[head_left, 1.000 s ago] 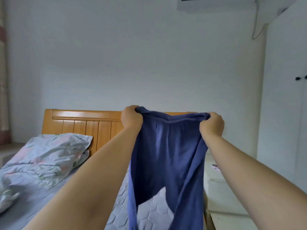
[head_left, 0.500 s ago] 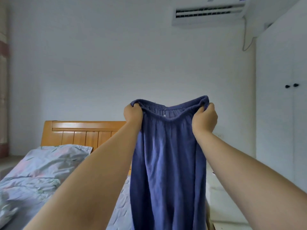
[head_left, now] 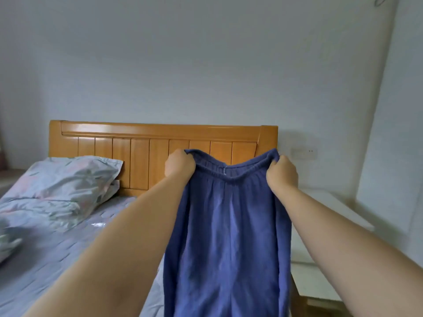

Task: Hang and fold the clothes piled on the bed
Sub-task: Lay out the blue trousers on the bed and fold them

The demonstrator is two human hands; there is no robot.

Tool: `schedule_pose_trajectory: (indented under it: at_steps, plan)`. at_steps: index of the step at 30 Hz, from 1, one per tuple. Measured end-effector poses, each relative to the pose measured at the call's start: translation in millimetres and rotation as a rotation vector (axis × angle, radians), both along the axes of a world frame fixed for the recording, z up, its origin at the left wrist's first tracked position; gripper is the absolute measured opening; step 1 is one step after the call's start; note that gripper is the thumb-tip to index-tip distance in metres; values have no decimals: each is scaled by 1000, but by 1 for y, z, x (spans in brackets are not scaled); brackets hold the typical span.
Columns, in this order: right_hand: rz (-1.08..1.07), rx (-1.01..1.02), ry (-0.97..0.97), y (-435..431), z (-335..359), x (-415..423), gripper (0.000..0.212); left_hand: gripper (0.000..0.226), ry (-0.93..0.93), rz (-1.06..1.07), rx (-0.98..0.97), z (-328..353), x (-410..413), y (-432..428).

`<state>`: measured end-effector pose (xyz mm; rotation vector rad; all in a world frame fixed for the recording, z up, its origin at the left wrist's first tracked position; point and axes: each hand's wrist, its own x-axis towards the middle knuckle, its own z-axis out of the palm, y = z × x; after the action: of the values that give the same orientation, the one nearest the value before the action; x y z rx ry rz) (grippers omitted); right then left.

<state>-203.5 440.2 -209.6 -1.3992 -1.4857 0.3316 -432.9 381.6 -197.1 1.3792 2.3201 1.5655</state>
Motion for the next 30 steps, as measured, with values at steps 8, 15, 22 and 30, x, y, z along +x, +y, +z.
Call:
schedule_pose_trajectory:
  at_steps: [8, 15, 22, 30]
  plan:
    - [127, -273, -297, 74, -131, -19, 23, 30, -49, 25, -378, -127, -23, 71]
    - [80, -613, -300, 125, -252, -30, 37, 21, -532, 38, -573, -251, -36, 116]
    - [242, -566, -118, 158, -306, -52, 44, 49, -862, -109, -179, -309, -30, 162]
    - [400, -729, -62, 105, -382, -22, 71, 81, -155, -448, -685, -392, 21, 106]
